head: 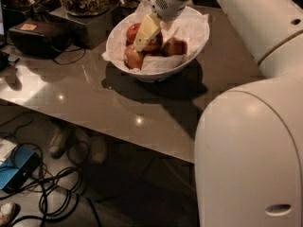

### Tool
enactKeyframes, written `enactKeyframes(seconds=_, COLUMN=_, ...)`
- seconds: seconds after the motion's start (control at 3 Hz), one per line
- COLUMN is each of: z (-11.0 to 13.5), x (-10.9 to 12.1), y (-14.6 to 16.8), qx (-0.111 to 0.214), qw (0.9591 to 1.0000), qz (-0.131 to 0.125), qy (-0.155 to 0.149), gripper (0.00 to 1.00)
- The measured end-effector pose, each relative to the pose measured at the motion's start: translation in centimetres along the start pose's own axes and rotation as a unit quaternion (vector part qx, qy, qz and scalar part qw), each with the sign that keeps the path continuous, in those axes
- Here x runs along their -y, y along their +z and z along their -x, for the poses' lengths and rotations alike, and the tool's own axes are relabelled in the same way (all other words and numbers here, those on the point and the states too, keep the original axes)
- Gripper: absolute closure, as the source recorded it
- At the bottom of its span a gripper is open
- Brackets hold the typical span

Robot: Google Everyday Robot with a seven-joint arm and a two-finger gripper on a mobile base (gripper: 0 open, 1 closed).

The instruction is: Pick apple from white bowl

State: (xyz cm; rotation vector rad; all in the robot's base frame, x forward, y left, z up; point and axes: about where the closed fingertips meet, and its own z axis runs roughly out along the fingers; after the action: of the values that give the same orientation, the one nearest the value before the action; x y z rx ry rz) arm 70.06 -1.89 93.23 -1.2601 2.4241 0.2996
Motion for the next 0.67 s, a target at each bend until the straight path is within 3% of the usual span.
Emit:
enactKeyframes(seconds=0.33, z=-0.42, x=-0.05, y=1.07, qx=-0.008, qw=0.9999, qz=0.010, qy=0.005, gripper=0.22)
enactKeyframes(seconds=0.67, z=-0.86, x=0.08, y=2.02, qx=-0.012, qw=0.9997, qz=0.017, qy=0.013, gripper=0.41)
